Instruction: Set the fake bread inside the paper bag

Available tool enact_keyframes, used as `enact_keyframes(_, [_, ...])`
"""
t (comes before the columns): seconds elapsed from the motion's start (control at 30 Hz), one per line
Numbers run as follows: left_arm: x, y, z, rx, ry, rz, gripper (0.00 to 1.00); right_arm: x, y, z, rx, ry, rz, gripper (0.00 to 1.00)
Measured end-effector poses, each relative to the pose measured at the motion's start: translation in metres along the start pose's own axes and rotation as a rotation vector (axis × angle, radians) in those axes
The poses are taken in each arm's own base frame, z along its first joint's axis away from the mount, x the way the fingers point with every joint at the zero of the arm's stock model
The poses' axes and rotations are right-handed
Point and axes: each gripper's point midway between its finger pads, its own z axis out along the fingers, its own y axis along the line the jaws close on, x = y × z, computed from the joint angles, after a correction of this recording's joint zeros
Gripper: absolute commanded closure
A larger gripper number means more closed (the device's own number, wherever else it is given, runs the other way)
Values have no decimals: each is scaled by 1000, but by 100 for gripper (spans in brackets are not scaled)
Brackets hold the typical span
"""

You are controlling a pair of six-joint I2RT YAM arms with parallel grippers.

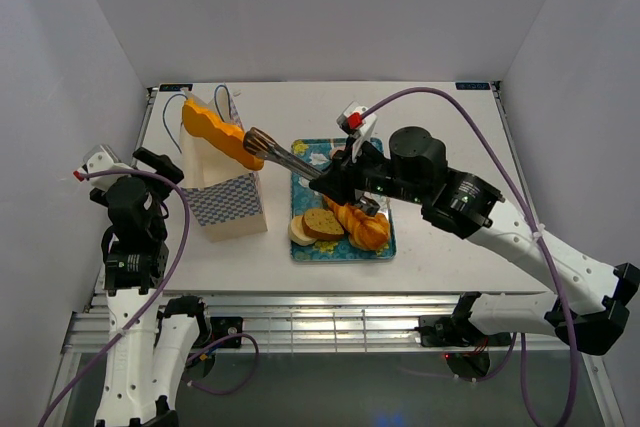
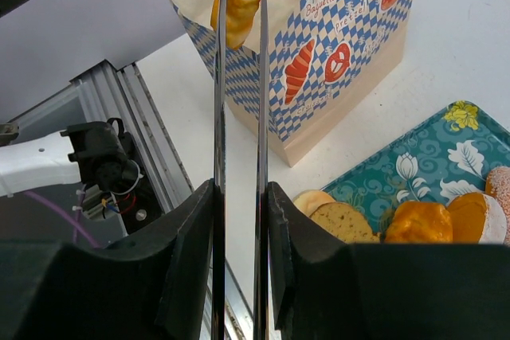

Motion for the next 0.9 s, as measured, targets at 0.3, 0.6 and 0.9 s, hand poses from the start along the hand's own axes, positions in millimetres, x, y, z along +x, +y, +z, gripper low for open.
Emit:
enact_keyframes(0.3, [3,-3,1,14,13,2,4,5,-4,8,13,14,0,67])
enact_keyframes(0.6, [3,-4,1,18,13,2,4,17,-9,25,21,56,3,56])
enact_keyframes(0.9, [2,-5,1,27,13,5,4,1,-6,25,7,6,-3,49])
